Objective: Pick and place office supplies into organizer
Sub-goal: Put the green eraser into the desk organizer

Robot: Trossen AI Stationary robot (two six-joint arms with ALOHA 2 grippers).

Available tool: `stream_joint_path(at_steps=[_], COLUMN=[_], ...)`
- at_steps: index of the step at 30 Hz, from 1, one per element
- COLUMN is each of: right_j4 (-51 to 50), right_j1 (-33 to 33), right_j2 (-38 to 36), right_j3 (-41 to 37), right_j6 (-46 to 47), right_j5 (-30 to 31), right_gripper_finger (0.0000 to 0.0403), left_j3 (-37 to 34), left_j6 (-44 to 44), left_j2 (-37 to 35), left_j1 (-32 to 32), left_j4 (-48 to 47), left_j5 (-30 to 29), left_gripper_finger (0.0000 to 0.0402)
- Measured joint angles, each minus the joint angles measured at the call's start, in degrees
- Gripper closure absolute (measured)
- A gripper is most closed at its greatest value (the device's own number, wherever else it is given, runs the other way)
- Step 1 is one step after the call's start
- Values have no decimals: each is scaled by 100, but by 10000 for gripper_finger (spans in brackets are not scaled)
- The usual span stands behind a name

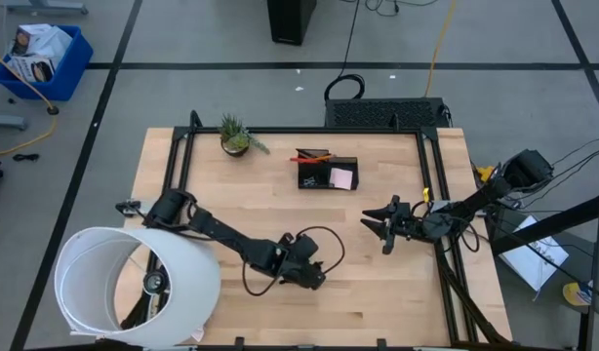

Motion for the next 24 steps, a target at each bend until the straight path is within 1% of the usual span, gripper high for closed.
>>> stream_joint_path(at_steps=[3, 5, 12, 19, 24], right_j4=[-35, -8, -12, 0, 0], right_j1=[1, 1, 2, 2, 2], right_j2=[1, 0, -1, -2, -2], right_j3=[0, 0, 0, 0, 2], right_j6=[0, 0, 0, 0, 0], right_j5=[0, 0, 0, 0, 0], right_gripper_finger=[270, 270, 271, 271, 271], left_j3=[14, 16, 14, 14, 14], left_j6=[-44, -142, -599, -915, -801], left_j2=[143, 229, 393, 393, 393], left_j1=[-8, -6, -23, -65, -69], left_j4=[137, 58, 12, -70, -98], left_j5=[7, 28, -37, -46, 18], left_gripper_finger=[152, 152, 168, 195, 224])
